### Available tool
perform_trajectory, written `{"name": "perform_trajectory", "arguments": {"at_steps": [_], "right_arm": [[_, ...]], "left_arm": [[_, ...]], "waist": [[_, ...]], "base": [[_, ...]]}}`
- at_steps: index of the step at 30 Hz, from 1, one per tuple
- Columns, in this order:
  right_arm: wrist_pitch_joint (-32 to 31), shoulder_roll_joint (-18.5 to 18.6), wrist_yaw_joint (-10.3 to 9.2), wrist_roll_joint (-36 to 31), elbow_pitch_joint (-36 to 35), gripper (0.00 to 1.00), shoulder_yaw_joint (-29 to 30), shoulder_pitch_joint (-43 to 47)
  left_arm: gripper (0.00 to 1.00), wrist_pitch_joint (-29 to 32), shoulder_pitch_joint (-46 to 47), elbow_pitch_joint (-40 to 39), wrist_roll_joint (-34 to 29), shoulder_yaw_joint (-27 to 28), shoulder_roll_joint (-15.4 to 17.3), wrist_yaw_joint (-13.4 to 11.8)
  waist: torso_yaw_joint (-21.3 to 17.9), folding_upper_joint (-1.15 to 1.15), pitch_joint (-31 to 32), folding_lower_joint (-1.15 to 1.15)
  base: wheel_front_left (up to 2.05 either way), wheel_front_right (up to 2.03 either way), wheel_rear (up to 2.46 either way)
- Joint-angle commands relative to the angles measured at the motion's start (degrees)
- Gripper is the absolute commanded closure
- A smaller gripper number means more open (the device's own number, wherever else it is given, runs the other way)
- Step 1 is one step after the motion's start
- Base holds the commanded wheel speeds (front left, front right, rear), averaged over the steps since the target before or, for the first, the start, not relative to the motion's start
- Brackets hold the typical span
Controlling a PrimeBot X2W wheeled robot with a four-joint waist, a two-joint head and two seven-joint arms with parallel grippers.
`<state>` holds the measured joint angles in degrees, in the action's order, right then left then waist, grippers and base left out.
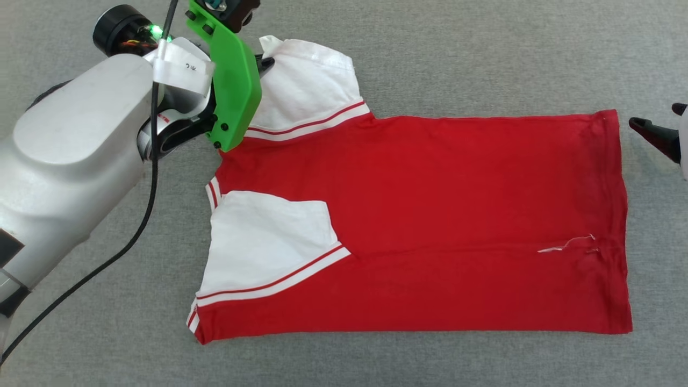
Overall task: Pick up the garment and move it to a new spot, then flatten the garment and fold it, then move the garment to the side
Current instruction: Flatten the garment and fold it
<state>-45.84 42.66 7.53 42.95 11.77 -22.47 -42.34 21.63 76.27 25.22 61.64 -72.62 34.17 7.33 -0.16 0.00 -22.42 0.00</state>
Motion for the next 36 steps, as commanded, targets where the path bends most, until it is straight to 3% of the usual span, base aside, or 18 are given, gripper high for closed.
{"name": "perform_trajectory", "arguments": {"at_steps": [1, 10, 19, 20, 21, 29, 36], "right_arm": [[-1.41, 0.24, -0.04, -0.06, 1.28, 0.0, -0.91, -1.97], [-3.82, -3.13, -0.04, -1.87, 11.11, 0.0, -5.28, -8.74], [-2.27, -4.98, -0.04, 0.11, 17.35, 0.0, -12.58, -6.97], [-1.56, -4.76, -0.04, 0.45, 17.54, 0.78, -13.29, -6.96], [-0.68, -4.6, -0.04, 0.72, 17.7, 1.0, -13.7, -7.01], [11.84, -3.08, -0.04, 2.43, 17.19, 1.0, -17.31, -7.76], [22.83, -0.9, -0.04, 4.82, 15.27, 1.0, -19.57, -3.17]], "left_arm": [[1.0, -0.57, -0.78, -0.31, -1.27, -0.17, -0.17, 0.15], [1.0, -2.05, 1.08, -1.62, -2.75, -0.19, -1.05, 0.15], [1.0, -3.16, 1.62, -0.96, -2.9, -0.17, -1.44, 0.15], [1.0, -3.22, 1.5, -0.81, -2.85, -0.19, -1.37, 0.15], [1.0, -3.34, 1.36, -0.59, -2.84, -0.2, -1.32, 0.15], [1.0, -5.25, -1.83, 0.51, -2.22, -0.34, -0.34, 0.15], [1.0, -7.2, -8.31, -1.22, -2.23, -0.48, 1.4, -0.43]], "waist": [[1.56, 0.0, -0.68, 0.0], [3.75, 0.0, -4.39, 0.0], [3.98, 0.0, -5.63, 0.0], [3.88, 0.0, -5.45, 0.0], [3.79, 0.0, -5.16, 0.0], [2.82, 0.0, 0.07, 0.0], [2.94, 0.0, 5.31, 0.0]], "base": [[0.0, 0.0, 0.0], [0.0, 0.0, 0.0], [0.0, 0.0, 0.0], [0.0, 0.0, 0.0], [0.0, 0.0, 0.0], [0.0, 0.0, 0.0], [0.0, 0.0, 0.0]]}}
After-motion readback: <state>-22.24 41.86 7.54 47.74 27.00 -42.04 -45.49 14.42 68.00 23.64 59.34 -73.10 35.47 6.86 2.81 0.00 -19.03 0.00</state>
